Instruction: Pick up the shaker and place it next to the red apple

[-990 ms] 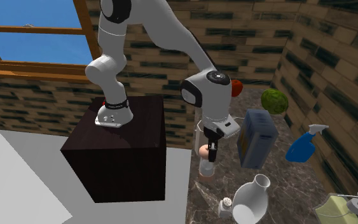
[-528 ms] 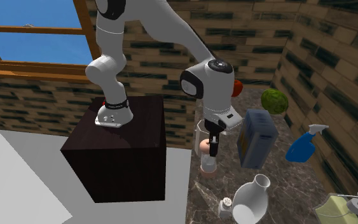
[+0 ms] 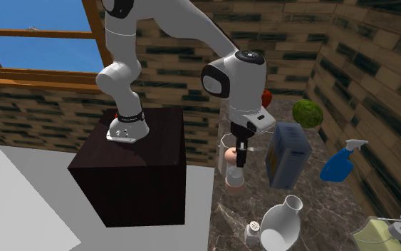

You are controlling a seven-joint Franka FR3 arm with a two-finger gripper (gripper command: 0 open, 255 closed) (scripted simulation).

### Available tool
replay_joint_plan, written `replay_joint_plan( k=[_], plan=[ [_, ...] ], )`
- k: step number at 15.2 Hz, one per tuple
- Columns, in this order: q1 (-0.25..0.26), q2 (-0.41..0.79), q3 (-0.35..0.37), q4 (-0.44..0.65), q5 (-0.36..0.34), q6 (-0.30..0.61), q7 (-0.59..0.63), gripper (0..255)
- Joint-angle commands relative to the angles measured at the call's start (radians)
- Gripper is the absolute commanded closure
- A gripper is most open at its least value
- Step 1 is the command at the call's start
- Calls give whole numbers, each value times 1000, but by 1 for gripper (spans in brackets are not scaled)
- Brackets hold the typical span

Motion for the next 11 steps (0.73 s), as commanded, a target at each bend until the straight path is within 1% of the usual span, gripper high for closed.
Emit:
replay_joint_plan(
  k=[1, 11],
  plan=[
    [2, -17, -5, 10, -12, -25, 7, 255],
    [13, -79, -18, 72, -56, -141, 39, 255]
  ],
)
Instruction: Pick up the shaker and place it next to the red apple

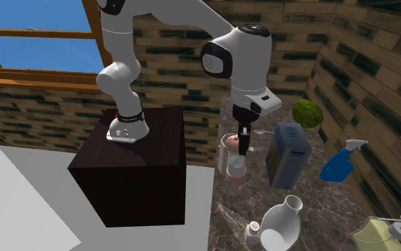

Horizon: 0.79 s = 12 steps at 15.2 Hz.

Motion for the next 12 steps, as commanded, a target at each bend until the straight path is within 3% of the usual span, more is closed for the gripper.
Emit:
replay_joint_plan(
  k=[1, 12],
  plan=[
    [2, -13, -3, 17, -9, -29, 6, 255],
    [6, -56, -9, 115, -39, -165, 30, 255]
  ],
)
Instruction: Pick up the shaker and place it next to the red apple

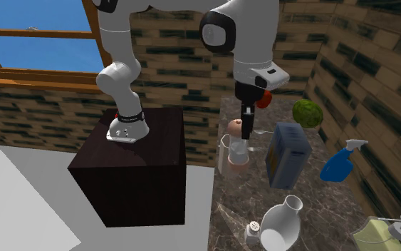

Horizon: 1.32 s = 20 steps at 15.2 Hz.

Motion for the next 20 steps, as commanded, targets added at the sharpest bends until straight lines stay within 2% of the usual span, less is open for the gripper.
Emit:
replay_joint_plan(
  k=[1, 9, 20],
  plan=[
    [-1, -4, -1, 22, -3, -26, 2, 255],
    [-1, -17, -4, 109, -13, -124, 11, 255],
    [153, -155, 114, -48, -95, -80, 299, 255]
  ],
)
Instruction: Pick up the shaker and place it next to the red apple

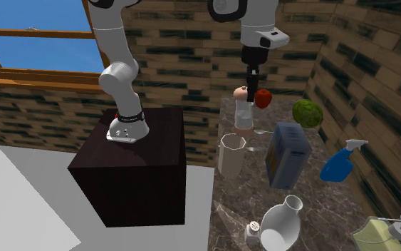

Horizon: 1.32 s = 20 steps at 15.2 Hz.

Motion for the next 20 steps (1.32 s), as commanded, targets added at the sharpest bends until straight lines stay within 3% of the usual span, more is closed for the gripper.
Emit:
replay_joint_plan(
  k=[1, 11, 20],
  plan=[
    [26, -14, 26, -17, -9, 6, 56, 255],
    [142, -17, 146, -21, -25, 11, 297, 255],
    [242, 63, 243, 77, -28, -9, 495, 255]
  ],
)
